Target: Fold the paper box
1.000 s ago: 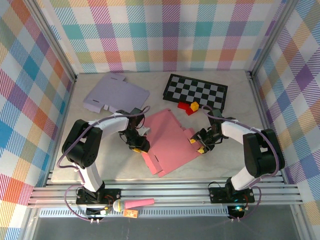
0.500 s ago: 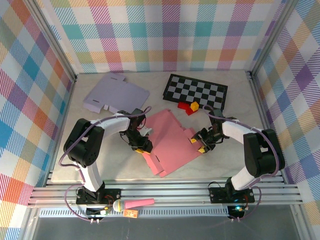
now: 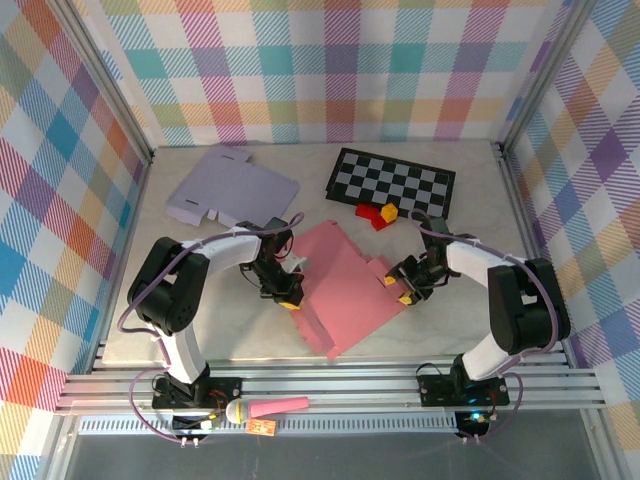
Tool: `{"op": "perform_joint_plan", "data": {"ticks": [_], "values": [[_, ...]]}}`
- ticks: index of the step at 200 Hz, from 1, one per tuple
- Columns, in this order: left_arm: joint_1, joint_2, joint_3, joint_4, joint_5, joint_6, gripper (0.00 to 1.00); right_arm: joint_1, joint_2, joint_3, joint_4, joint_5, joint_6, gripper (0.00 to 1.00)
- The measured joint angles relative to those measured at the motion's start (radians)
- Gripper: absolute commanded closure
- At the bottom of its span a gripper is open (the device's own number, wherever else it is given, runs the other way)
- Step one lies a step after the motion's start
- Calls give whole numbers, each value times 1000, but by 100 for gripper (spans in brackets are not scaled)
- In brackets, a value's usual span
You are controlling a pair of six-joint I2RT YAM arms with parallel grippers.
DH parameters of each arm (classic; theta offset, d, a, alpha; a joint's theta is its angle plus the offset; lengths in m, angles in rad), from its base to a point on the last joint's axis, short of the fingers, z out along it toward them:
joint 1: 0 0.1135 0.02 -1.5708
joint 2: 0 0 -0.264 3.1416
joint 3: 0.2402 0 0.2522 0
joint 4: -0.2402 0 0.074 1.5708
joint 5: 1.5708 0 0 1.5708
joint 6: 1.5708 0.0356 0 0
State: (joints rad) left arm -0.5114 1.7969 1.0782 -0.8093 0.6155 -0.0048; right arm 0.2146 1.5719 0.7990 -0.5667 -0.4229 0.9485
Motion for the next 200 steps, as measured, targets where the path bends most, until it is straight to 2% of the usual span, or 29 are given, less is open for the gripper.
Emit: {"op": "perform_joint_plan", "data": {"ticks": [36, 77, 101, 135, 149, 200], "values": [[-5, -16, 8, 28, 44, -105, 100, -5, -74, 19, -56, 45, 2, 39], [-6, -111, 94, 88, 83, -299, 100, -6, -325, 106, -156, 137, 37, 24], [-6, -147, 165, 119, 101, -378, 100, -6, -454, 82, -150, 140, 93, 18], [-5, -151, 196, 164, 130, -468, 100, -6, -556, -107, -19, 73, 197, 6], [-5, -151, 196, 186, 143, -507, 100, -6, -575, -208, 79, 38, 248, 4], [-5, -151, 196, 245, 180, -593, 100, -6, -489, -367, 451, -36, 412, 11]]}}
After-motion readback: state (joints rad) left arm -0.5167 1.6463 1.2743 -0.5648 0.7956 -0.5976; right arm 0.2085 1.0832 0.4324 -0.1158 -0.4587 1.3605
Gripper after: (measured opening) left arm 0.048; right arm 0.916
